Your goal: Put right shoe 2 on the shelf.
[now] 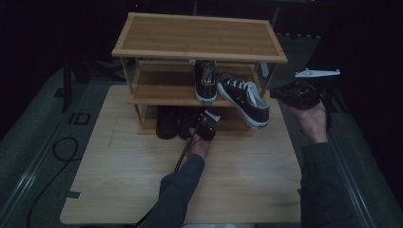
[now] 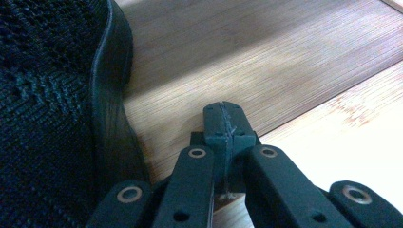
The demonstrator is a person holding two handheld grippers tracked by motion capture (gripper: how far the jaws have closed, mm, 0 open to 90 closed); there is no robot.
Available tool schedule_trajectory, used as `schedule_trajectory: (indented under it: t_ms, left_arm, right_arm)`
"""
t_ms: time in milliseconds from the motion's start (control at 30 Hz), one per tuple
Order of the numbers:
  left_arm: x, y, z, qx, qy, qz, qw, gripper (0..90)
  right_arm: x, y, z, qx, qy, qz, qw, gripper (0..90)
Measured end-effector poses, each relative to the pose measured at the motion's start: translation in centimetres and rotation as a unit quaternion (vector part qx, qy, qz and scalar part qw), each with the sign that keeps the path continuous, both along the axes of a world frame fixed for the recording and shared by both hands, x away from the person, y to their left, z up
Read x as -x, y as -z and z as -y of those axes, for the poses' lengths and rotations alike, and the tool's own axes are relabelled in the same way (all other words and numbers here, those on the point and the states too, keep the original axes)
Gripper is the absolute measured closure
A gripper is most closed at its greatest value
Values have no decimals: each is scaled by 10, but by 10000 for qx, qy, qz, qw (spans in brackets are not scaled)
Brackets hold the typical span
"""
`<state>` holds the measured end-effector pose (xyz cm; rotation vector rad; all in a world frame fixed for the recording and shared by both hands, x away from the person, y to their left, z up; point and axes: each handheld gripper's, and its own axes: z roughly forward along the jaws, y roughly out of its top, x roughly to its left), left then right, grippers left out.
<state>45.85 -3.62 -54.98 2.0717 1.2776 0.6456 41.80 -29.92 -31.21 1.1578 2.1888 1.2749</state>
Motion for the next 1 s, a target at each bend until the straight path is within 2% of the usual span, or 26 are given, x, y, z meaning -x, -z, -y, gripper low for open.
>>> schedule_trajectory:
  t_ms: [100,267,567,1000]
  left_arm:
    - [0,0,0,-1,-1,0,10000,900]
    - [0,0,0,4,-8,1,10000,900]
    - [0,0,0,2,-11,2,10000,900]
    - [0,0,0,5,-14,-5,10000,900]
  right_arm:
    - [4,5,2,10,16,-16,10000,900]
    - [13,14,5,160,-9,-83,9998,900]
    - [30,32,6,474,-250,-233,9983,900]
    - [59,49,9,498,-445,-249,9975,900]
